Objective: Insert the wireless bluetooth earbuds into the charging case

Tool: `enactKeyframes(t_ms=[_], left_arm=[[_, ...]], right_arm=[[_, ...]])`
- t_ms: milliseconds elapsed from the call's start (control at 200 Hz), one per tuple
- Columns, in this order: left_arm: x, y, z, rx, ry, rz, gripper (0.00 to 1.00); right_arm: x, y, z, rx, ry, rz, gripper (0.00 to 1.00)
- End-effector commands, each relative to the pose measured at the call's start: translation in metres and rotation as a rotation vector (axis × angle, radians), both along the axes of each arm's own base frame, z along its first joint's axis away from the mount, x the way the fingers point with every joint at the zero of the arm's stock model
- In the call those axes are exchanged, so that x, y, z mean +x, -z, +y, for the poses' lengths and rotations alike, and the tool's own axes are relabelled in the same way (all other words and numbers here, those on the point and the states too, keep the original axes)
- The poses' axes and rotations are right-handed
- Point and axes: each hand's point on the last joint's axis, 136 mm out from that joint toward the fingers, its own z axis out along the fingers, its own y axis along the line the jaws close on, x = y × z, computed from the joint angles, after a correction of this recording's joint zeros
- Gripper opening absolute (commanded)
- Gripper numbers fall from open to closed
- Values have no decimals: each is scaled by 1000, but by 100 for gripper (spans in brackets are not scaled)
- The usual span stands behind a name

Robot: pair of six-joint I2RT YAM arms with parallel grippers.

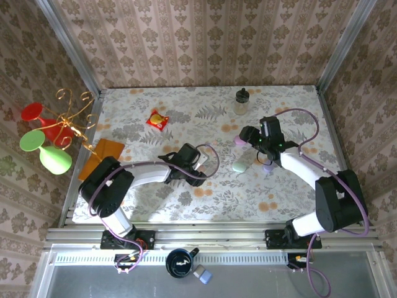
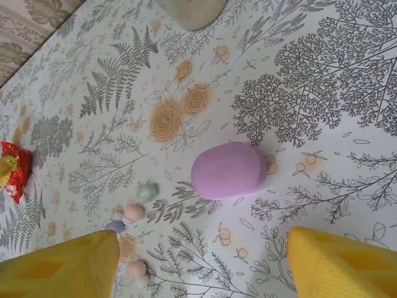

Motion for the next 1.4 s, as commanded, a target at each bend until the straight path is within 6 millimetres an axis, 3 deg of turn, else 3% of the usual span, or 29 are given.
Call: enactKeyframes(t_ms=[0, 50, 65, 130, 320, 455, 545, 765, 925, 1035, 1205, 1395], left_arm=[[1, -2, -9, -10, 18, 11, 61], [1, -3, -9, -11, 17, 11, 52], [1, -3, -9, -12, 17, 11, 50], [1, -4, -8, -13, 19, 7, 44], [-2, -18, -13, -62, 75, -52, 40], [-5, -46, -25, -184, 156, -177, 40], [-7, -62, -29, -253, 204, -262, 33], [-27, -101, -39, -435, 385, -492, 35], [-37, -127, -41, -508, 458, -608, 34], [-44, -132, -43, -518, 506, -629, 34], [-46, -132, -42, -511, 518, -654, 34], [-52, -136, -47, -520, 541, -656, 34]], right_arm=[[-7, -5, -5, -21, -3, -7, 73], [-8, -3, -5, -22, -5, -1, 73], [-8, -14, -5, -13, -6, -28, 73], [-10, -20, -3, -2, -13, -41, 72], [-20, -32, 4, 41, -57, -59, 72], [-40, -38, 15, 70, -148, -53, 72], [-57, -41, 28, 105, -248, -40, 71], [-103, -44, 78, 327, -560, 11, 72], [-128, -33, 107, 401, -719, 60, 72], [-137, -32, 127, 419, -791, 55, 72], [-139, -51, 154, 502, -872, -5, 73], [-138, -49, 165, 490, -901, 16, 73]])
